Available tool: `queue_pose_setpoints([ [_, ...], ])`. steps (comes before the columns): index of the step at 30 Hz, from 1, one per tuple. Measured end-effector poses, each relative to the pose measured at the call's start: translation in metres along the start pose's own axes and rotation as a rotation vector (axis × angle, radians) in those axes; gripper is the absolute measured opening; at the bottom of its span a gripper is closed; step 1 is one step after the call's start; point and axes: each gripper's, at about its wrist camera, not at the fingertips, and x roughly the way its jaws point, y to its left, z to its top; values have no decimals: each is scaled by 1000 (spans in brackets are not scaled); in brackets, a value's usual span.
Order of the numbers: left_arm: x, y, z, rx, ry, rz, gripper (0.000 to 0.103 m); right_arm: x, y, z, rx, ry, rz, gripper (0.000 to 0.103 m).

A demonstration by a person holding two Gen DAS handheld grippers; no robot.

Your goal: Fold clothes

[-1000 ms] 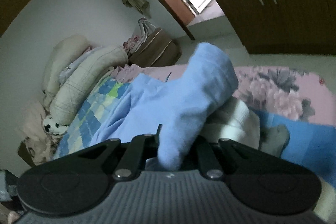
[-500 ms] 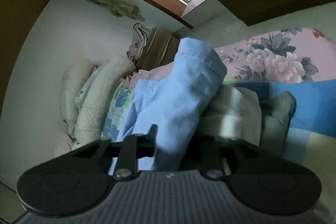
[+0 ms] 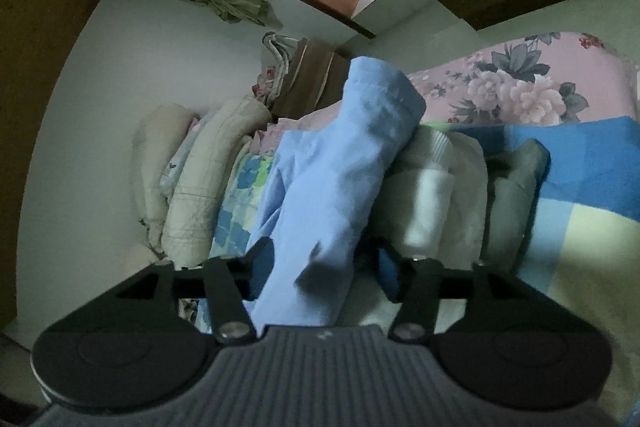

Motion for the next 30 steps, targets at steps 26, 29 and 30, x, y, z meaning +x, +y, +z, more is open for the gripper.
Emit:
queue_pose_setpoints([
  [26, -234, 86, -122, 75, -164, 692, 103, -44, 137, -186, -601, 5, -21, 103],
  [29, -271, 100, -136, 75, -142, 823, 103, -23, 166, -237, -642, 142, 63, 103],
  [30, -285, 104, -141, 75, -146, 865, 103, -16, 176, -254, -670, 177, 82, 103],
])
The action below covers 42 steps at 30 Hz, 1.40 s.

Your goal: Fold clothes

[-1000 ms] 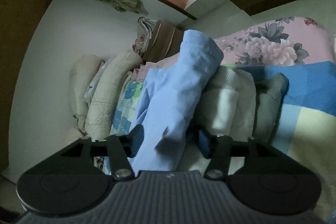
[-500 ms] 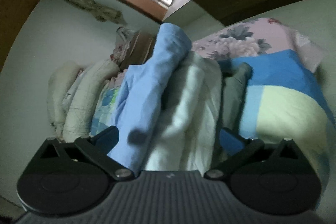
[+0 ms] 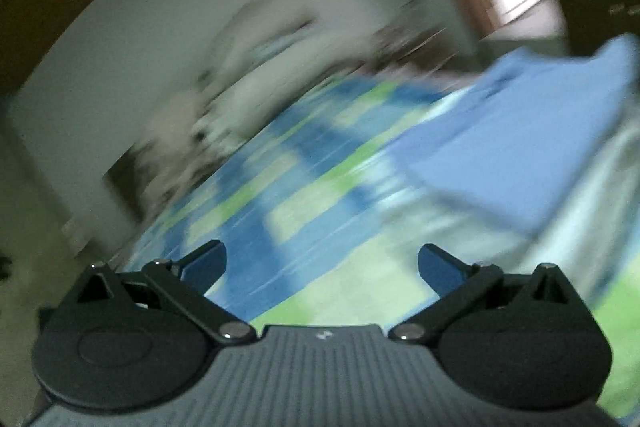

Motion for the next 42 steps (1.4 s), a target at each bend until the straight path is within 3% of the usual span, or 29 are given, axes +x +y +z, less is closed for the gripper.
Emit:
queue_pose_setpoints([
  [5, -33, 84, -32, -45, -2, 240, 103, 59, 111, -40, -195, 122, 156, 103],
  [10, -44, 137, -53, -163, 4, 353, 103, 125, 169, -78, -297, 276, 119, 103],
  [14, -51, 159, -71, -238, -37, 383, 103, 151, 206, -101, -500, 253, 116, 103],
  [16, -54, 161, -79, -256, -59, 394, 103, 151, 208, -111, -497, 241, 142, 103],
  [22, -81, 146, -110, -282, -137, 408, 103, 130, 210, -134, -506, 215, 183, 103],
  [26, -112, 117, -137, -281, -159, 424, 103, 94, 206, -156, -553, 239, 146, 103],
  [30, -143, 83, -169, -293, -129, 391, 103, 51, 195, -175, -571, 304, 103, 103],
  [38, -191, 21, -204, -248, -147, 360, 103, -14, 167, -184, -501, 359, 103, 103],
  [42, -217, 2, -214, -238, -182, 362, 103, -46, 167, -186, -535, 313, 106, 103],
])
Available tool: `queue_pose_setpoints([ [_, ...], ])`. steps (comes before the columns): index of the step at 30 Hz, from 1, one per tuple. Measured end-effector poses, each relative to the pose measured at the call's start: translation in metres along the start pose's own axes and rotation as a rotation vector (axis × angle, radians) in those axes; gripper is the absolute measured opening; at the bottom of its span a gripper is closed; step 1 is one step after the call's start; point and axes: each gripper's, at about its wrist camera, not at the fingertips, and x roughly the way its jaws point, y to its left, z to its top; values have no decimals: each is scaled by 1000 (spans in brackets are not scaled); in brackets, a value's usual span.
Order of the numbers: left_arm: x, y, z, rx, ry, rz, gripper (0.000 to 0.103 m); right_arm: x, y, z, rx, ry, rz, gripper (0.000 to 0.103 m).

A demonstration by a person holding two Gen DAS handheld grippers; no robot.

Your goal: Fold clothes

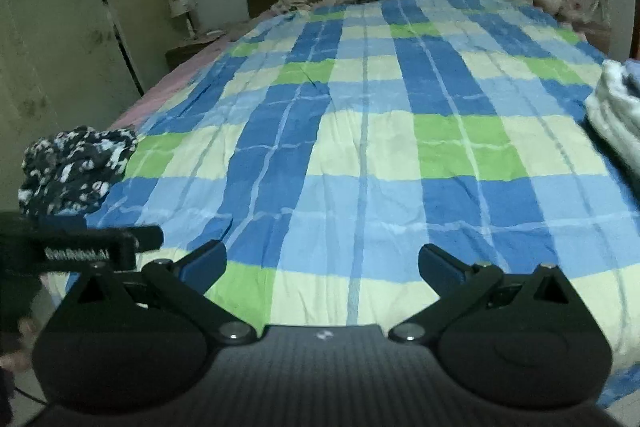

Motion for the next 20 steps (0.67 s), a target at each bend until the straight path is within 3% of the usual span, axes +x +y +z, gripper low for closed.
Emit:
queue_pose_setpoints([
  [12, -54, -5, -12, 19, -75, -11, 103, -60, 27, -17, -14, -95, -5, 103],
  [20, -71, 1, -19, 6, -113, -17, 103, -62, 33, -22, 0, -96, 4, 103],
])
